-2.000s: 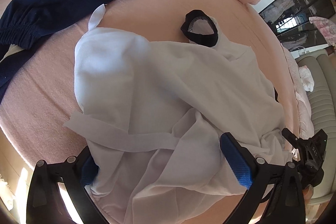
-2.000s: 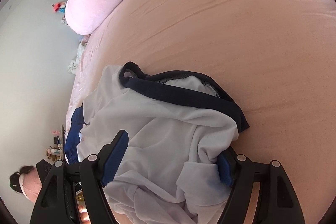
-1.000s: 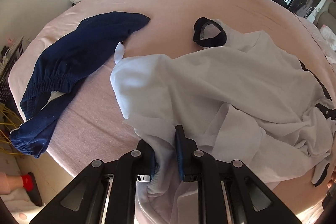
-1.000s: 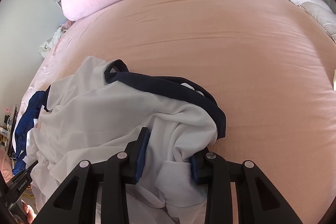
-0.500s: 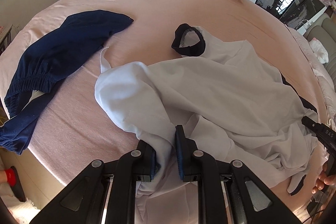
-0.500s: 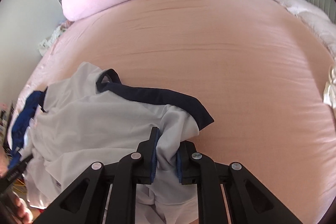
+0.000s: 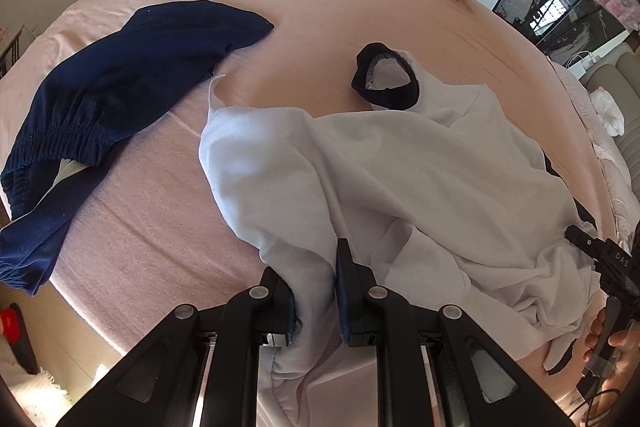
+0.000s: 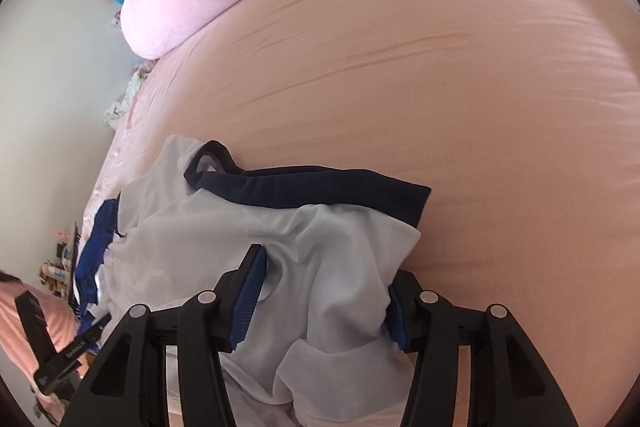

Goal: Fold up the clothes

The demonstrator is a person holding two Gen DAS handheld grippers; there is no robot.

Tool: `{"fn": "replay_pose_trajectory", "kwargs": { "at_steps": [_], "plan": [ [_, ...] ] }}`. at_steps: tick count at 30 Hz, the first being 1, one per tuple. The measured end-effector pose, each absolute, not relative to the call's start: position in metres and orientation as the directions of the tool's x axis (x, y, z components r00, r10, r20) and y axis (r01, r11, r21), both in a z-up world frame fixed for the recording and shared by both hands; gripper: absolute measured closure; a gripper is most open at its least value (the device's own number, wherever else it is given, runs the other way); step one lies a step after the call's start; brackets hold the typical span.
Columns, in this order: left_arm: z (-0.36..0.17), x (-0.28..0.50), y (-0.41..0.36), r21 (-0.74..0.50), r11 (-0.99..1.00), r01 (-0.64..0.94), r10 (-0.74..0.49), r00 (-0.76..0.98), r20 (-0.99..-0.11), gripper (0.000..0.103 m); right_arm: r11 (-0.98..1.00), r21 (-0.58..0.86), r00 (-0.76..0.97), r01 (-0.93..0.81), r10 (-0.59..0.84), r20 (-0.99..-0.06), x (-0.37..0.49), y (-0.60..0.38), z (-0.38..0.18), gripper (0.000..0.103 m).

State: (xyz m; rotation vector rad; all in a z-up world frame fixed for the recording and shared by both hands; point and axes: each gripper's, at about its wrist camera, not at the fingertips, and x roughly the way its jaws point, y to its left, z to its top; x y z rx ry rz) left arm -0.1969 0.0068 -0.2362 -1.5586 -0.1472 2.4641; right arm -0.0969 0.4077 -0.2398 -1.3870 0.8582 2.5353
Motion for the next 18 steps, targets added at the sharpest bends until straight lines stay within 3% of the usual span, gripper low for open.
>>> {"fn": "replay_pose_trajectory", "kwargs": {
  "at_steps": [4,11,13,15,18],
  "plan": [
    [-0.239,-0.201,-0.002,-0.228,-0.968,-0.101,0.250,-0.409,-0.878,0.090,-0.893,0.306,-0.536,-0.330,-0.089,-0.840,-0.107,0.390,-0.234,0.050],
    [-0.240,-0.205,-0.004,-0.252,-0.964,-0.081,0.263,-0.406,-0.875,0.090,-0.865,0.368,-0.520,-0.342,-0.152,-0.840,-0.119,0.396,-0.235,0.055],
    [-0.238,-0.205,-0.001,-0.242,-0.967,-0.084,0.254,-0.414,-0.874,0.090,-0.878,0.336,-0.511,-0.340,-0.128,-0.850,-0.120,0.395,-0.236,0.070],
    [-0.235,-0.205,0.004,-0.230,-0.969,-0.095,0.248,-0.424,-0.871,0.090,-0.888,0.318,-0.525,-0.334,-0.105,-0.844,-0.118,0.393,-0.235,0.079],
    [-0.228,-0.204,0.016,-0.203,-0.971,-0.125,0.238,-0.445,-0.863,0.090,-0.891,0.298,-0.548,-0.341,-0.069,-0.833,-0.114,0.391,-0.235,0.084]
  ]
}}
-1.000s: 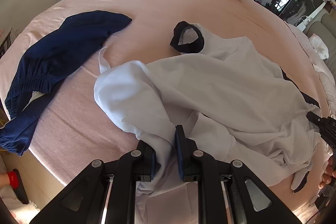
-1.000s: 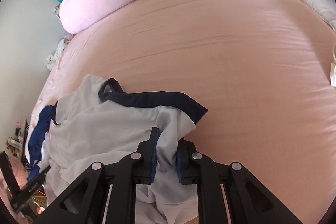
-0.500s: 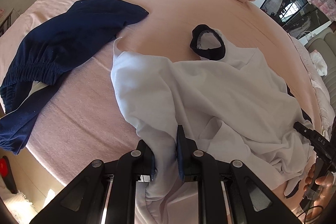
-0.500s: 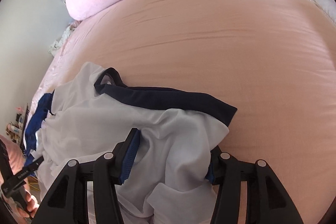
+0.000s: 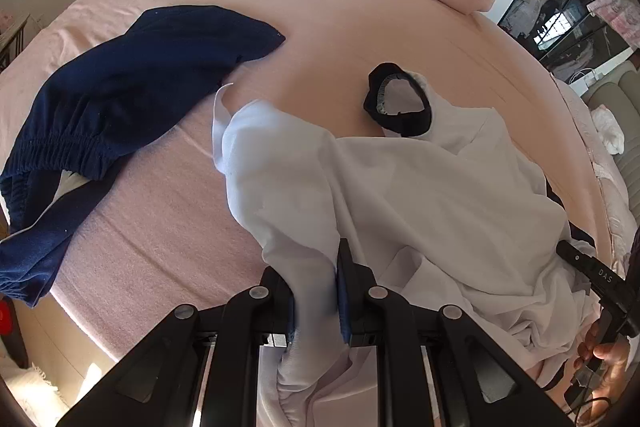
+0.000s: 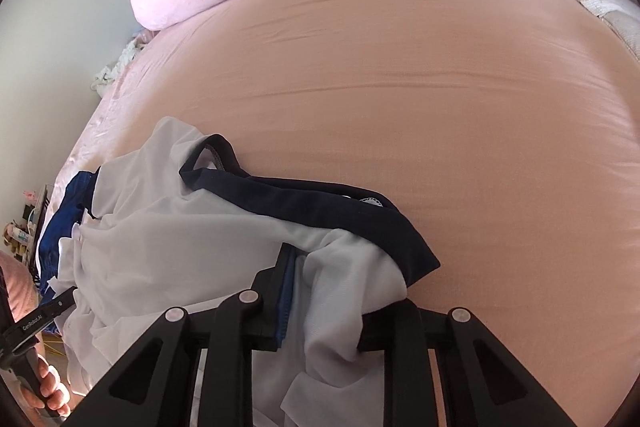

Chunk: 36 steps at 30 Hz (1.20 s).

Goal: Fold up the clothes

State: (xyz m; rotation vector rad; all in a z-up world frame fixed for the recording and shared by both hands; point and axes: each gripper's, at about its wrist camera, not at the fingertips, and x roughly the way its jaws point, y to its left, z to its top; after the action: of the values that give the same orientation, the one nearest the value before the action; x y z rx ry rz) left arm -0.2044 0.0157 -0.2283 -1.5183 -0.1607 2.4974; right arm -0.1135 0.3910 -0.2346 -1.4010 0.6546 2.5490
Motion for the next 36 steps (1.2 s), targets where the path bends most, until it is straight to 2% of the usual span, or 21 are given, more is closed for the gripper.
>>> {"fn": "replay_pose_trajectory", "kwargs": {
  "at_steps": [5,20,25,29,36],
  "plan": [
    [-0.217,-0.202,0.036,-0.174,-0.970,-0.172,0.235,-0.462,-0.855,0.090,-0.874,0.306,-0.556,-0.376,-0.051,-0.830,-0.111,0.395,-0.234,0.086],
    [-0.200,-0.198,0.073,-0.110,-0.959,-0.260,0.224,-0.465,-0.856,0.090,-0.909,0.116,-0.529,-0.401,0.126,-0.839,-0.097,0.402,-0.220,0.094],
    [-0.191,-0.196,0.086,-0.121,-0.954,-0.275,0.243,-0.469,-0.849,0.090,-0.885,0.184,-0.531,-0.427,0.081,-0.843,-0.088,0.419,-0.222,0.095],
    [-0.183,-0.192,0.102,-0.111,-0.944,-0.312,0.256,-0.475,-0.842,0.090,-0.900,0.115,-0.531,-0.421,0.141,-0.835,-0.084,0.419,-0.218,0.095],
    [-0.175,-0.187,0.127,-0.117,-0.924,-0.365,0.289,-0.461,-0.839,0.090,-0.877,0.146,-0.518,-0.458,0.130,-0.845,-0.085,0.435,-0.221,0.095]
  ]
}}
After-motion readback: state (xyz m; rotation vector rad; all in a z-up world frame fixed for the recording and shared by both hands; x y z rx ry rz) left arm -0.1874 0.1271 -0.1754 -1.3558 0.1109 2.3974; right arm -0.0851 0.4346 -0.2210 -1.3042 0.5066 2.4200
